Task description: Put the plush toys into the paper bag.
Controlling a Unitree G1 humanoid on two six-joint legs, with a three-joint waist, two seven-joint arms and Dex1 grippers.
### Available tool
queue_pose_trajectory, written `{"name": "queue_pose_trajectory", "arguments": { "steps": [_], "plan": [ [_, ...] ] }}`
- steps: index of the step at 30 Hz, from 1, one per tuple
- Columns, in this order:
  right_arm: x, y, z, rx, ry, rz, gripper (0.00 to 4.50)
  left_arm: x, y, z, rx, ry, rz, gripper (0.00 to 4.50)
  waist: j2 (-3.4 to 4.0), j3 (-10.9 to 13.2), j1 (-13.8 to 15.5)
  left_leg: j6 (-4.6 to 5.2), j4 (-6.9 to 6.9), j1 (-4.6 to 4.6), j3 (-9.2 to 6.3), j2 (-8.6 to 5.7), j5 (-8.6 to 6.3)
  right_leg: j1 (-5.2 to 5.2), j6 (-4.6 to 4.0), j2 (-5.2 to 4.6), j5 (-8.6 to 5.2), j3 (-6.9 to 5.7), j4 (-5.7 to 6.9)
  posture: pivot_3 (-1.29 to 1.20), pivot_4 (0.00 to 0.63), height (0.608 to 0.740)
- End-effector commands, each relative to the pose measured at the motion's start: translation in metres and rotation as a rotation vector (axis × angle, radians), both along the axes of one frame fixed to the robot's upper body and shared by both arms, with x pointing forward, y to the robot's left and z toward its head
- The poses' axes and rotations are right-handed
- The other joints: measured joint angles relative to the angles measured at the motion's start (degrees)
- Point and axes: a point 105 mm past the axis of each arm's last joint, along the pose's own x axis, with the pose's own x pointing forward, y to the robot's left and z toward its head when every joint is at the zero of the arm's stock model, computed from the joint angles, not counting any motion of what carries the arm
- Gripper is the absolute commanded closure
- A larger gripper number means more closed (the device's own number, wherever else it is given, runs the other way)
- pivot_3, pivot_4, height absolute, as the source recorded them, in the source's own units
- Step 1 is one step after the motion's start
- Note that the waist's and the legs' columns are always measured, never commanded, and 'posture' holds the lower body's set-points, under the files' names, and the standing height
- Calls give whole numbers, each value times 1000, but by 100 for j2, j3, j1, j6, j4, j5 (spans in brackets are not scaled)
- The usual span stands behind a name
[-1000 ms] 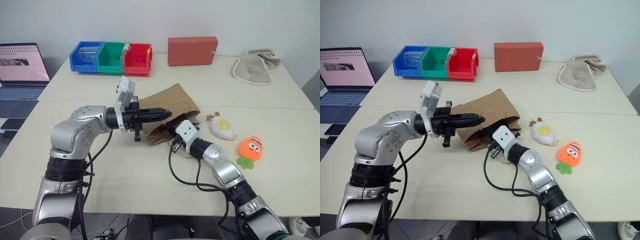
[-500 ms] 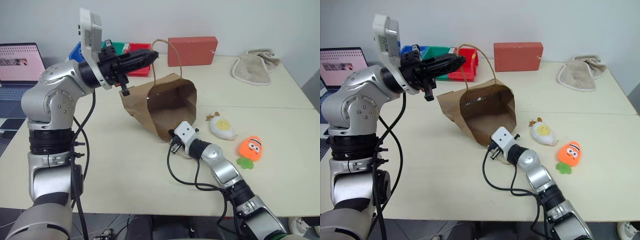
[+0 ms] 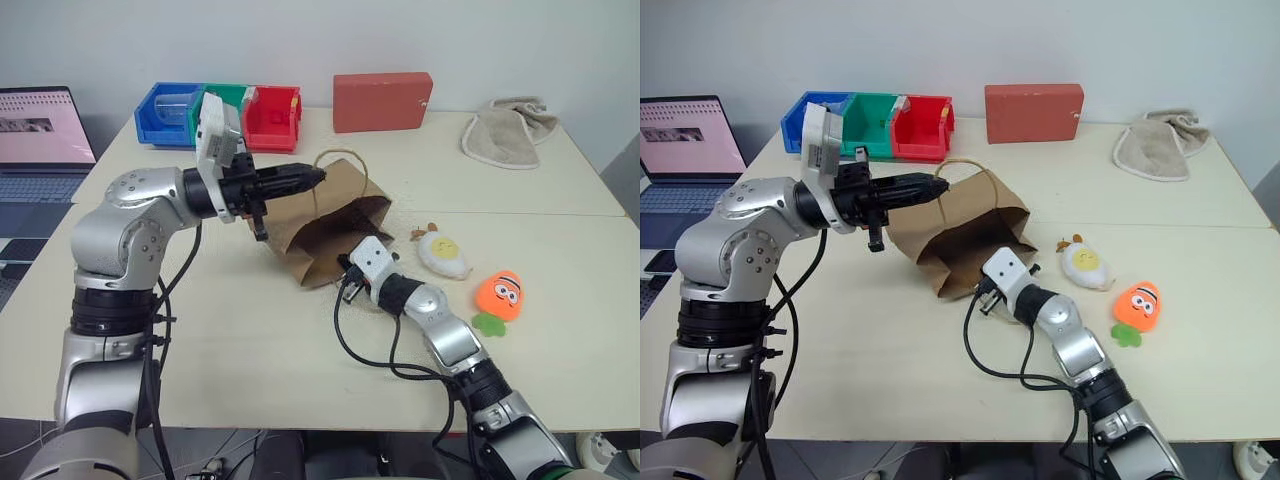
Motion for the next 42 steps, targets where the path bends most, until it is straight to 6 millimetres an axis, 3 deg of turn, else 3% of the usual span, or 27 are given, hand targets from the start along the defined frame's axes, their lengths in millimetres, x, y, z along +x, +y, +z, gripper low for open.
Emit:
{"name": "queue_pose_trajectory", "arguments": {
  "steps": [1, 8, 14, 19, 23, 25, 32, 33, 36, 42],
  "plan": [
    [-9, -3, 39, 70, -83, 35, 4483, -9, -3, 6, 11, -48, -34, 4500, 0, 0, 2, 0, 0, -1, 0, 0, 0, 0, 0, 0, 0, 0, 0, 0, 150, 740],
    [-34, -9, 70, 91, -113, 90, 4483, -13, -8, -2, 26, -35, -60, 4500, 0, 0, 4, 0, 0, -2, 0, 1, 0, -1, 0, 0, 0, -1, 0, 0, 150, 740],
    [-47, -33, 88, 83, -120, 86, 4483, -15, -12, -8, 31, -22, -72, 4500, 0, 0, 23, 0, 2, -3, 1, 1, 0, -1, 0, 0, -1, 0, -1, 0, 150, 740],
    [-50, -82, 86, -85, -97, 26, 2906, -19, -15, -16, 39, -4, -88, 4500, 0, 0, 71, 1, 1, -8, 0, 0, 0, -1, -1, -1, -2, -2, -8, 0, 150, 740],
    [-47, -129, 65, -395, -99, -46, 1525, -19, -14, -16, 36, -6, -81, 4500, -1, 0, 76, 1, 3, -14, 4, -2, 0, -6, -1, -3, -2, -1, -8, 0, 150, 740],
    [-45, -145, 56, -441, -59, -82, 834, -19, -14, -15, 35, -7, -79, 4500, -1, -1, 75, 1, 3, -12, 5, -1, -1, -5, -3, -2, -3, -1, -9, 0, 150, 740],
    [-33, -163, 19, -585, -12, -106, 834, -18, -14, -14, 35, -11, -73, 4500, -1, -1, 24, 1, 3, -9, 12, 0, 0, -6, 0, -2, -2, 6, -7, 0, 150, 740],
    [-29, -163, 18, -602, -31, -112, 997, -18, -14, -15, 36, -11, -73, 4500, -2, -1, 24, 1, 3, -10, 12, -1, 0, -6, 0, -2, -1, 5, -7, 0, 150, 740],
    [-21, -164, 15, -636, -69, -111, 1815, -19, -13, -14, 38, -12, -72, 4500, -1, 0, 19, 1, 4, -10, 13, -1, 0, -6, 2, -2, -1, 7, -7, 0, 150, 740],
    [-14, -165, 16, -672, -121, -83, 4027, -17, -11, -14, 41, -18, -54, 4500, -2, -1, 26, 1, 4, -10, 11, -1, 0, -6, 2, -2, 0, 6, -7, 0, 150, 740]
  ]
}}
